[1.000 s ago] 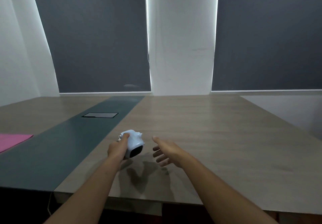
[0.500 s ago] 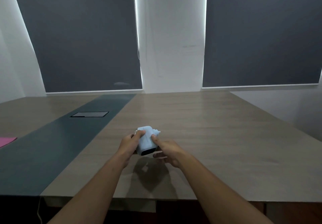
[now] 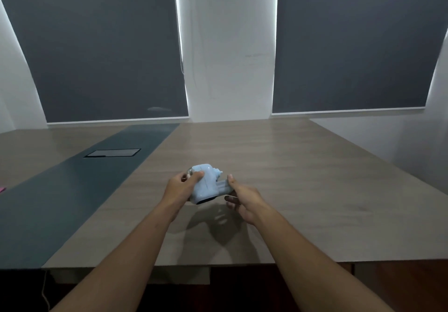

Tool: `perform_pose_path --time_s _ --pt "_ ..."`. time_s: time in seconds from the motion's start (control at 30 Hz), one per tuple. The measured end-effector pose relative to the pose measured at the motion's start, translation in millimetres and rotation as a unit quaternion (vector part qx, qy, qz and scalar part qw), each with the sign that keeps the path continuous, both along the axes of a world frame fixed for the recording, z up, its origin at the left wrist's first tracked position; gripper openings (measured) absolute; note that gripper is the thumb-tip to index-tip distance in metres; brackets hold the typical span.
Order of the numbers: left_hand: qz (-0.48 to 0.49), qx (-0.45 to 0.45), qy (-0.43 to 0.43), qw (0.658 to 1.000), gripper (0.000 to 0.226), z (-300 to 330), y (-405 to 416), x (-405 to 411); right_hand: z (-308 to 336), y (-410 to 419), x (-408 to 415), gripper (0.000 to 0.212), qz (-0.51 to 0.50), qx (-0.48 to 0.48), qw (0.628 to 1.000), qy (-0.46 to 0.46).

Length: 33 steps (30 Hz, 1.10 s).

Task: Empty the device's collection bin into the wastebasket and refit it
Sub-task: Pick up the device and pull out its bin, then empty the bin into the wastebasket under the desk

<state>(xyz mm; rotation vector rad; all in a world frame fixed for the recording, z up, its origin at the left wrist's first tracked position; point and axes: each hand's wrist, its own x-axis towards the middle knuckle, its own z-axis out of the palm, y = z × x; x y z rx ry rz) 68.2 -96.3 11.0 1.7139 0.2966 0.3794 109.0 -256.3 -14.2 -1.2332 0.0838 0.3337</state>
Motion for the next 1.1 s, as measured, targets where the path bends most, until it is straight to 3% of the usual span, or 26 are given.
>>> perform_pose_path --time_s 0.13,0.3,0.43,0.53,0.67,0.83,1.0,1.1 --pt "-0.023 0.022 -0.007 0.999 0.035 -2.4 -15.0 0.1 -3.6 -15.0 2.0 0.022 -0.021 0.032 0.999 -0.013" --pt "-0.023 0.016 -0.012 1.0 0.025 -7.4 -25.5 1.5 -9.9 -39.6 10.7 0.02 -0.054 0.025 0.998 -0.03" --pt "-0.002 0.032 -0.022 0.999 0.054 -14.6 -26.5 2.9 -15.3 -61.7 18.9 0.017 -0.044 0.038 0.996 -0.06" --pt "0.028 0.076 -0.016 0.997 0.063 -20.8 -29.2 3.3 -21.1 -72.4 20.2 0.035 -0.037 0.022 0.997 -0.068" --pt "0.043 0.135 0.0 0.99 0.059 -23.8 -38.4 -2.9 -24.0 -87.2 17.6 0.053 -0.025 0.011 0.997 -0.074" --pt "0.035 0.176 0.003 0.984 0.062 -28.7 -40.1 -7.1 -21.1 -98.9 8.5 0.048 -0.006 0.011 0.996 -0.084" --pt "0.047 0.216 0.015 0.975 0.087 -20.0 -47.6 -12.9 -12.0 -118.4 -8.4 0.047 -0.02 0.01 0.995 -0.092" --pt "0.068 0.269 -0.022 0.96 0.08 -2.8 -66.5 -19.7 -0.2 -138.6 -22.0 0.047 -0.032 0.027 0.995 -0.094"
